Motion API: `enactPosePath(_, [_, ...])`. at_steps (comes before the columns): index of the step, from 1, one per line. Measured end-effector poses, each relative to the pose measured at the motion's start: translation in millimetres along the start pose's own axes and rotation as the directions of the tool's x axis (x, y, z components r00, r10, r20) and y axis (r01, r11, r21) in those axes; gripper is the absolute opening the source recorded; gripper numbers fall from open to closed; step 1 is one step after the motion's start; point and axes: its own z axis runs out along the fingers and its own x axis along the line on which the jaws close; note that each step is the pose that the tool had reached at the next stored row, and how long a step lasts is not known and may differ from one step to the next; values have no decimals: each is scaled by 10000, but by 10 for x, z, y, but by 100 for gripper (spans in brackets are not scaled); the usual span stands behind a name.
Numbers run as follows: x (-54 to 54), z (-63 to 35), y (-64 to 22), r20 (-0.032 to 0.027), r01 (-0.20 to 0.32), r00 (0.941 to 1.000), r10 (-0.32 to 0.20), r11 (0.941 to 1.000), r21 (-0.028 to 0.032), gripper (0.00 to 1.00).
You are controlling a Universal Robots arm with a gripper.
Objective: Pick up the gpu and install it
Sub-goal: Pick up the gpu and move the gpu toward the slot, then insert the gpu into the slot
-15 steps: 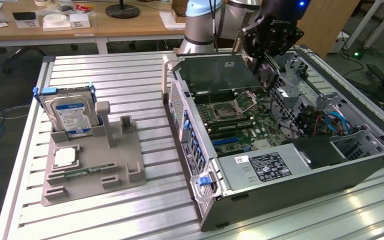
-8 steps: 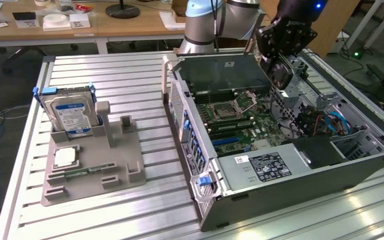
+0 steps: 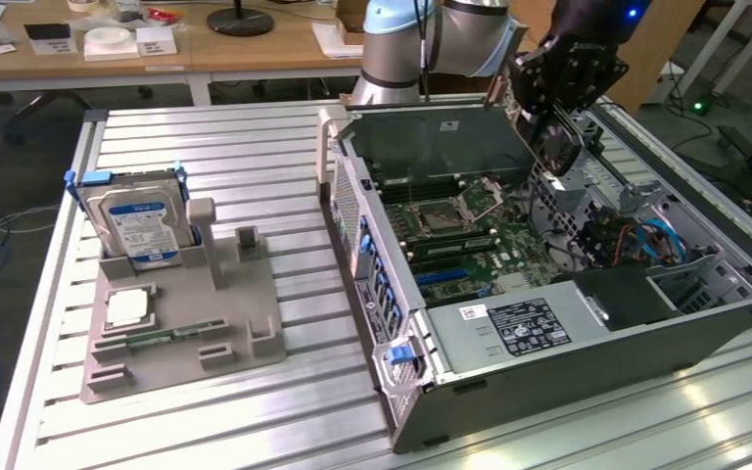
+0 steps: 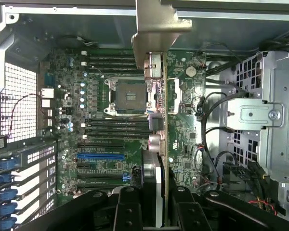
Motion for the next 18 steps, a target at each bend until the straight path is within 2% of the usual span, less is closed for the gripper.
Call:
enactPosePath(12, [0, 0, 0, 0, 9, 10000, -9, 10000, -1, 28])
enactPosePath(15, [0, 1, 0, -16, 347, 9994, -347, 9994, 3, 28])
enactPosePath(18, [0, 1, 0, -42, 865, 9962, -865, 9963, 8, 28])
